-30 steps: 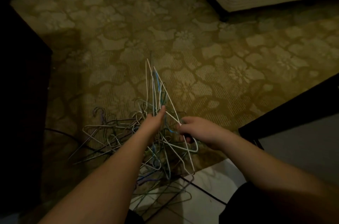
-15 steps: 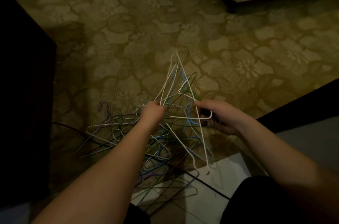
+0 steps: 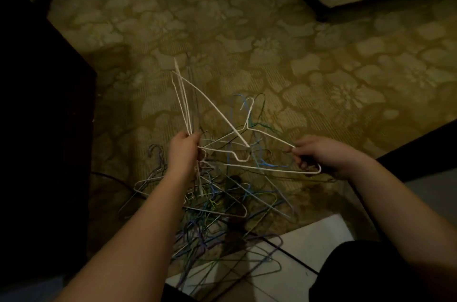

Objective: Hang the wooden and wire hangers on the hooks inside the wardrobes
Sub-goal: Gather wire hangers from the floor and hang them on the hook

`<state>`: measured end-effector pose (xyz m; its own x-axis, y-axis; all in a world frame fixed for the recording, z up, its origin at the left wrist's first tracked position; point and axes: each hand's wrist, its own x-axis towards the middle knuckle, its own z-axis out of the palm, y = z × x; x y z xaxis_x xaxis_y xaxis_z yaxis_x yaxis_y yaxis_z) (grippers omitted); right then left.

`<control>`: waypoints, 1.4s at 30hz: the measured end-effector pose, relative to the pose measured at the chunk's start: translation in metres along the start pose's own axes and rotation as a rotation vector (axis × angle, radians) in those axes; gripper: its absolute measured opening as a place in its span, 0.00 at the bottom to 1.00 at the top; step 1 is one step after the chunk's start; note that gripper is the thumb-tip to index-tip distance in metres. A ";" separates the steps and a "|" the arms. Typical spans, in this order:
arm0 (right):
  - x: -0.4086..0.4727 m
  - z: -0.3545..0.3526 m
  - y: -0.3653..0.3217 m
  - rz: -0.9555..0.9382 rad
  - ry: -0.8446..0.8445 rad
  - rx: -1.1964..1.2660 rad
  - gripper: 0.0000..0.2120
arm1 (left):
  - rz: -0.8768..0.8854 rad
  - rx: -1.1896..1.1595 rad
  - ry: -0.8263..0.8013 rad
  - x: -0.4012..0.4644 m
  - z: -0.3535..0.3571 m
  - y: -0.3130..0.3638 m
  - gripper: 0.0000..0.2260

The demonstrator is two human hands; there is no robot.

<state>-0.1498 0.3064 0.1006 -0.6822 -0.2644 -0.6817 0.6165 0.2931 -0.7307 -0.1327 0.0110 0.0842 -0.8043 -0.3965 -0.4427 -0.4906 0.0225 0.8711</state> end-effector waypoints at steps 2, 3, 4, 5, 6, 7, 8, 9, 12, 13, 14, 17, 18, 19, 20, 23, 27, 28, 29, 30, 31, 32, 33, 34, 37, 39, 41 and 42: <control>-0.001 0.002 -0.004 -0.020 -0.007 0.068 0.10 | -0.006 -0.026 -0.010 0.000 0.002 0.003 0.07; -0.003 0.002 -0.008 -0.038 -0.006 0.154 0.10 | -0.018 -0.056 -0.021 -0.001 0.005 0.005 0.06; -0.006 0.002 -0.013 -0.062 -0.004 0.241 0.10 | -0.037 -0.095 -0.032 -0.001 0.007 0.008 0.06; -0.009 0.004 -0.017 -0.092 -0.004 0.306 0.10 | -0.057 -0.138 -0.045 -0.001 0.009 0.010 0.06; -0.012 0.007 -0.019 -0.126 -0.004 0.334 0.10 | -0.075 -0.184 -0.060 -0.001 0.011 0.012 0.07; -0.015 0.011 -0.020 -0.160 0.001 0.313 0.10 | -0.091 -0.229 -0.080 -0.001 0.012 0.014 0.07; -0.018 0.017 -0.021 -0.191 0.010 0.246 0.10 | -0.108 -0.266 -0.111 -0.002 0.013 0.015 0.05; -0.021 0.023 -0.023 -0.218 0.020 0.145 0.11 | -0.130 -0.297 -0.155 -0.003 0.015 0.017 0.03; -0.032 0.047 -0.033 -0.257 0.000 -0.132 0.16 | -0.236 -0.410 -0.320 -0.007 0.027 0.020 0.02; -0.034 0.056 -0.036 -0.266 -0.027 -0.203 0.15 | -0.270 -0.438 -0.365 -0.010 0.031 0.021 0.02; -0.034 0.063 -0.038 -0.267 -0.048 -0.273 0.13 | -0.296 -0.454 -0.398 -0.012 0.035 0.022 0.01; -0.030 0.077 -0.039 -0.272 -0.081 -0.516 0.10 | -0.365 -0.510 -0.434 -0.015 0.035 0.021 0.04; -0.030 0.081 -0.039 -0.263 -0.110 -0.586 0.10 | -0.388 -0.514 -0.435 -0.015 0.033 0.020 0.05; -0.029 0.084 -0.039 -0.251 -0.150 -0.642 0.10 | -0.406 -0.498 -0.431 -0.015 0.031 0.019 0.06; -0.028 0.087 -0.038 -0.240 -0.190 -0.687 0.12 | -0.415 -0.462 -0.408 -0.014 0.029 0.018 0.08; -0.019 0.092 -0.034 -0.220 -0.306 -0.675 0.23 | -0.412 -0.393 -0.276 -0.011 0.024 0.015 0.11; 0.007 0.077 -0.023 -0.219 -0.146 -0.484 0.21 | -0.415 -0.420 -0.222 -0.008 0.008 0.017 0.12; 0.013 0.073 -0.020 -0.215 -0.074 -0.468 0.18 | -0.417 -0.445 -0.214 -0.008 0.003 0.018 0.12; 0.022 0.069 -0.015 -0.211 -0.005 -0.476 0.16 | -0.422 -0.485 -0.207 -0.009 -0.001 0.019 0.11; 0.030 0.065 -0.010 -0.201 0.058 -0.504 0.14 | -0.427 -0.534 -0.199 -0.010 -0.006 0.020 0.09; 0.037 0.063 -0.006 -0.180 0.114 -0.539 0.15 | -0.428 -0.589 -0.197 -0.011 -0.010 0.021 0.08; 0.043 0.062 -0.003 -0.156 0.160 -0.580 0.20 | -0.422 -0.638 -0.200 -0.011 -0.013 0.023 0.06; 0.048 0.063 0.000 -0.154 0.188 -0.595 0.26 | -0.416 -0.675 -0.207 -0.011 -0.017 0.024 0.06; 0.053 0.064 0.002 -0.146 0.197 -0.598 0.32 | -0.413 -0.687 -0.219 -0.012 -0.019 0.024 0.07; 0.068 0.069 0.011 -0.103 0.212 -0.665 0.36 | -0.405 -0.639 -0.257 -0.015 -0.024 0.023 0.08; 0.076 0.069 0.017 -0.060 0.195 -0.784 0.28 | -0.393 -0.601 -0.294 -0.019 -0.029 0.025 0.09; 0.078 0.067 0.019 -0.072 0.163 -0.779 0.17 | -0.379 -0.535 -0.311 -0.021 -0.034 0.025 0.11; 0.075 0.065 0.017 -0.095 0.145 -0.714 0.15 | -0.360 -0.505 -0.305 -0.021 -0.037 0.024 0.12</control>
<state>-0.1648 0.2315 0.0346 -0.7957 -0.2083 -0.5687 0.1800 0.8153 -0.5504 -0.1155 -0.0141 0.1223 -0.7151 -0.0213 -0.6987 -0.5883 -0.5215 0.6180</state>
